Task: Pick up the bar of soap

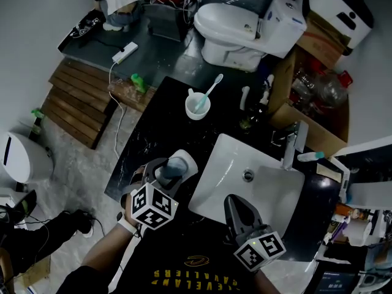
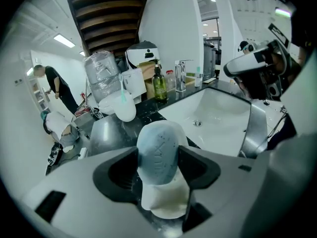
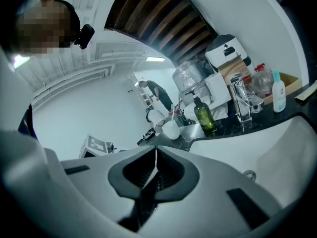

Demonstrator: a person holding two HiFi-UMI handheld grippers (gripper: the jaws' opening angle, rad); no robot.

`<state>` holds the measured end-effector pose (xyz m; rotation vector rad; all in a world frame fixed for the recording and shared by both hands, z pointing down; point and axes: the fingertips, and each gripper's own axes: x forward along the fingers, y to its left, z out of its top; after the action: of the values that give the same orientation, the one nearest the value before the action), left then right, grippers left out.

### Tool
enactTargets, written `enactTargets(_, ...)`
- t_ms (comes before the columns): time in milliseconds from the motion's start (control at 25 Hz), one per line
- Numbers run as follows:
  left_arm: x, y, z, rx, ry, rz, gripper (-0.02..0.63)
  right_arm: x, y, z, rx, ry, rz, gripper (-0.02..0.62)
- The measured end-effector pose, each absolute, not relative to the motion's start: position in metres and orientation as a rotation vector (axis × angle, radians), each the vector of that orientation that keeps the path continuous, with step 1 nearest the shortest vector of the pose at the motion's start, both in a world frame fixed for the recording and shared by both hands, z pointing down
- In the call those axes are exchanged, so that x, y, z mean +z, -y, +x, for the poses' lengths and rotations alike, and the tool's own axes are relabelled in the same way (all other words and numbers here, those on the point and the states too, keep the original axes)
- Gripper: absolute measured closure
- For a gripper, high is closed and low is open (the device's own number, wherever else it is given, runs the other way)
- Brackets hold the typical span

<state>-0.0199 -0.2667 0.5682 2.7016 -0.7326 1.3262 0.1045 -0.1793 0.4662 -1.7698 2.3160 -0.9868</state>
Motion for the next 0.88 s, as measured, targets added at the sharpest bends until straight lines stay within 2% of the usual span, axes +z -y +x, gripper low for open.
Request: enactTargets(880, 0.494, 0.225, -0.022, 0.831, 0.878, 2.736, 0.339, 0.448, 0.143, 0.094, -0.917, -2.399, -1.701, 0.575)
